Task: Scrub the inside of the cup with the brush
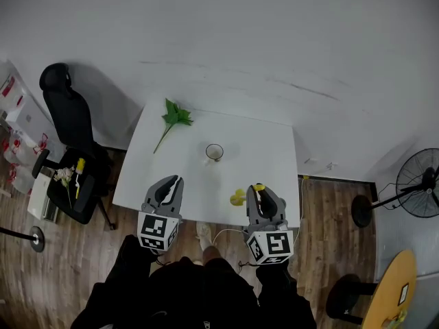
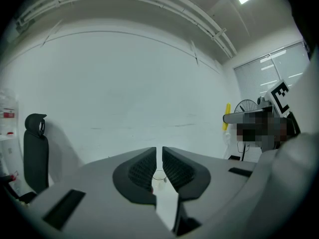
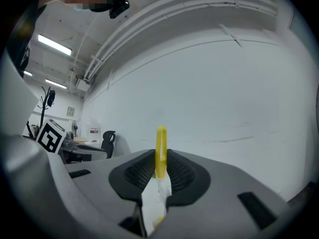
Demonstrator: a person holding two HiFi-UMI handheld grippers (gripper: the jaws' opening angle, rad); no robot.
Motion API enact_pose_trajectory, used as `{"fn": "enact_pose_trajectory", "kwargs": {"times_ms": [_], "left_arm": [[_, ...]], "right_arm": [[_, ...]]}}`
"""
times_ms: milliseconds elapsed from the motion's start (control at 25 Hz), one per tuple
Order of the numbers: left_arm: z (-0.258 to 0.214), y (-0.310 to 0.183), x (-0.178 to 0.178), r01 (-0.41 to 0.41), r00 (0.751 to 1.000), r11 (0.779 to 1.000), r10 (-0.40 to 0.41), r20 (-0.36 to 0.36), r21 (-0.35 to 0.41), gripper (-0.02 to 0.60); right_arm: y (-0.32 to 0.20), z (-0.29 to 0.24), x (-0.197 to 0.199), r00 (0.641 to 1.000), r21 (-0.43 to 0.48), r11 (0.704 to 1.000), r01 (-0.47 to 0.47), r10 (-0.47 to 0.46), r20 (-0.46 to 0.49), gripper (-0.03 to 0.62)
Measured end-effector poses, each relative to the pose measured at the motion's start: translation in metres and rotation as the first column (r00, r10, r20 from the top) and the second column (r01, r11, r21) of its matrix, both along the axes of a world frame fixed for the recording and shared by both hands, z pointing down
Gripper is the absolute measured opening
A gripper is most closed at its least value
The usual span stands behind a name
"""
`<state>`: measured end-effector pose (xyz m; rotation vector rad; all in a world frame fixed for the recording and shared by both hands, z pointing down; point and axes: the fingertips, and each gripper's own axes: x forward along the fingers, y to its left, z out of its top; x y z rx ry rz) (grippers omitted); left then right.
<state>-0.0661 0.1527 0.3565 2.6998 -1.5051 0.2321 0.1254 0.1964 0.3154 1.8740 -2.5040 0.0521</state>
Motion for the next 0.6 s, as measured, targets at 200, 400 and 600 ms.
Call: {"fn": "enact_pose_trajectory", "kwargs": {"times_ms": [200,400,600], "left_arm": [[0.004,0.036,0.003,-0.007,1.000,1.000,0.007,0.009,-0.015,0.041],[0.010,0.064,0.008,-0.020,1.000,0.999,0.021,0.017,-0.029,0.034],[0.003,0.077,0.015,-0.032,0.999,0.999,0.033,0.025,-0.014,0.034]], "right_arm": [[0.038,0.014,0.003,1.000,-0.028,0.999,-0.018,0.018,-0.004,0.087],[0.068,0.031,0.006,0.999,-0.055,0.998,-0.034,0.034,0.005,0.086],[0.082,0.031,0.011,0.999,-0.051,0.998,-0.042,0.042,0.006,0.084]]}}
